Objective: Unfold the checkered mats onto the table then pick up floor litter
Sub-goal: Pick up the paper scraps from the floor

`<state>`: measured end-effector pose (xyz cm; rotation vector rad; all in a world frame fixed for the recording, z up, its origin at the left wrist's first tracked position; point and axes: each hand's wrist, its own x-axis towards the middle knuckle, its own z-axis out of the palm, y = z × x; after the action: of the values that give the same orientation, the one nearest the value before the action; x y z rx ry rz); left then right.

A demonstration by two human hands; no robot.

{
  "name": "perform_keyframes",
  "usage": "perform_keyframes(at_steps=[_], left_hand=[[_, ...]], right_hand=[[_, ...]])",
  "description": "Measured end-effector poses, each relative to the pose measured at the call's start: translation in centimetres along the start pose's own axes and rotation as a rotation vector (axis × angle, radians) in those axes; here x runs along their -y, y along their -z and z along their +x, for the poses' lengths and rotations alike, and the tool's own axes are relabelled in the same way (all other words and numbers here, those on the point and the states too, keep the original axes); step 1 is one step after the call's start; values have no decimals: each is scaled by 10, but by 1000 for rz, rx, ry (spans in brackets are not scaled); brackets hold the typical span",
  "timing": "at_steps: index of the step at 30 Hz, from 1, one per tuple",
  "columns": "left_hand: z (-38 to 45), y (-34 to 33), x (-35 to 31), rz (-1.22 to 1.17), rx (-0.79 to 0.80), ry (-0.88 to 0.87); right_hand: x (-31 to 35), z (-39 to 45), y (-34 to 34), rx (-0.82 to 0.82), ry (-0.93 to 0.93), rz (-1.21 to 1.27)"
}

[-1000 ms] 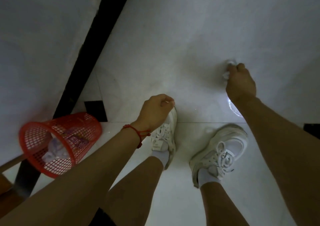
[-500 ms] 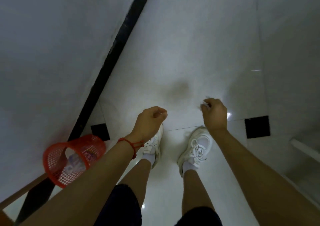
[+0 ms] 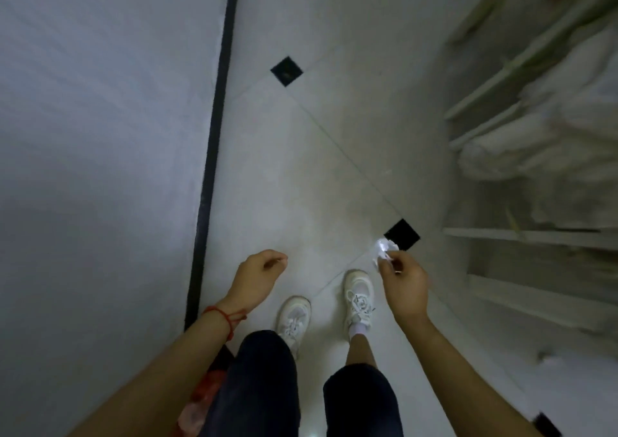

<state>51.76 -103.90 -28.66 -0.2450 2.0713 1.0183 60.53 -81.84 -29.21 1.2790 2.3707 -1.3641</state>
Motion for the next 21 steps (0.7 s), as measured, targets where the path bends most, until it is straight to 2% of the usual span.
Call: perform_keyframes(at_steps=[5,10,15,21], left_hand=[[-60,19,-45,97,120,-117],[-113,0,-77,242,220,-211],[-169,-60,-93,392,353,-304],[-254,-176,-91,546,521,-406]], right_hand=[[28,-71,58,-227,-84,268],[12,-142,114,-483,-223,480],[-53,-219,170,-694,-372,573],[-156,-318,236,-905,-488,722]])
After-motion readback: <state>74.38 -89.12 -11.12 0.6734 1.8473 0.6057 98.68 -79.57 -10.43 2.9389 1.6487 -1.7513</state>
